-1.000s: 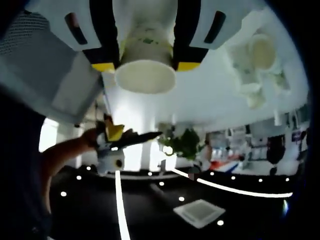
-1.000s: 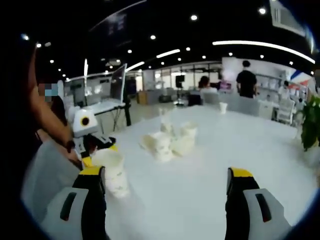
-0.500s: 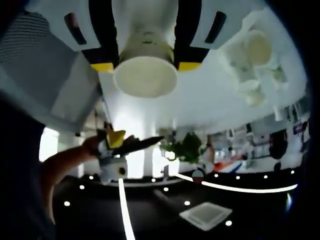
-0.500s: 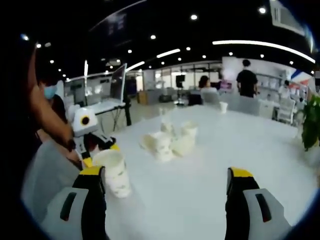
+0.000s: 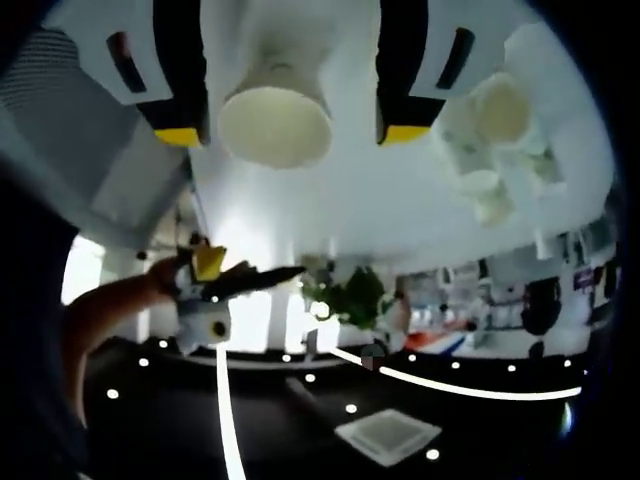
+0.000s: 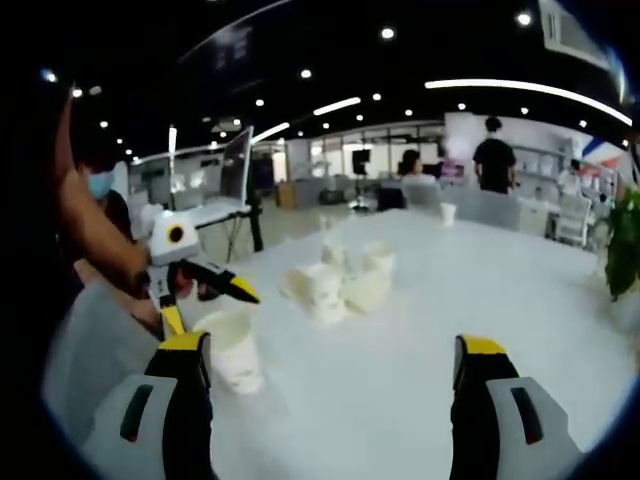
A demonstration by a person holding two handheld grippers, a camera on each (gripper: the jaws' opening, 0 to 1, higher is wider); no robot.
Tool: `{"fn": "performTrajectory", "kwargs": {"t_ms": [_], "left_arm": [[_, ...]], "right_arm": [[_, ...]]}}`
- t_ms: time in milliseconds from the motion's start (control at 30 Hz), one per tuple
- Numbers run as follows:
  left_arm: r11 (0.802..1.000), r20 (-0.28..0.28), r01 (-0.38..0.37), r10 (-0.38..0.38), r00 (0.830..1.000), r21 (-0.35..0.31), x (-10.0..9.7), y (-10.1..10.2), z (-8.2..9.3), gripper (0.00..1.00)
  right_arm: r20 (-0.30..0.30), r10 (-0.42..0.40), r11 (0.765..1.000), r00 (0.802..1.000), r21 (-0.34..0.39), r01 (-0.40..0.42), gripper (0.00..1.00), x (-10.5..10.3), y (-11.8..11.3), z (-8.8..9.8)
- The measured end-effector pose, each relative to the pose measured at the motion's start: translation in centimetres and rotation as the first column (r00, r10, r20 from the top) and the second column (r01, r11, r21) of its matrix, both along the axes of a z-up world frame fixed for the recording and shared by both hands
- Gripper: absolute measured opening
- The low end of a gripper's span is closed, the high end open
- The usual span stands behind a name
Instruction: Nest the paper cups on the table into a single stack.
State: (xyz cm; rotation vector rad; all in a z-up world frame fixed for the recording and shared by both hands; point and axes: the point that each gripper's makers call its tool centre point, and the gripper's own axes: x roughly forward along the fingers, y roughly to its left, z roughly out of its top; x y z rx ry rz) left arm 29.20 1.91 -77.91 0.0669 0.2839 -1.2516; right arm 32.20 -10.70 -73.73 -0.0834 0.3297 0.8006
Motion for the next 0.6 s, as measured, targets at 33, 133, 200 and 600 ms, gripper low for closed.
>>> {"fn": "performTrajectory", "kwargs": {"t_ms": [33, 133, 200, 600], "left_arm": [[1.0, -0.007, -0.013, 0.013, 1.0, 0.002, 0.3, 0.1, 0.1, 0.69], [0.999, -0.01, -0.044, 0.044, 0.999, 0.007, 1.0, 0.6, 0.6, 0.77], [0.997, -0.025, -0.07, 0.07, 0.997, 0.012, 1.4, 0.9, 0.8, 0.85], [0.979, -0.019, -0.202, 0.202, 0.979, 0.003, 3.3, 4.2, 3.1, 0.99]], "right_arm": [[0.0, 0.0, 1.0, 1.0, 0.001, 0.0, 1.0, 0.0, 0.0, 0.0], [0.001, -0.001, 1.0, 1.0, 0.002, 0.001, 1.0, 0.3, 0.0, 0.0], [-0.006, 0.0, 1.0, 1.0, -0.002, 0.0, 1.0, 0.4, 0.0, -0.2], [0.009, 0.015, 1.0, 1.0, -0.015, -0.015, 1.0, 1.3, 0.2, -0.2]]}}
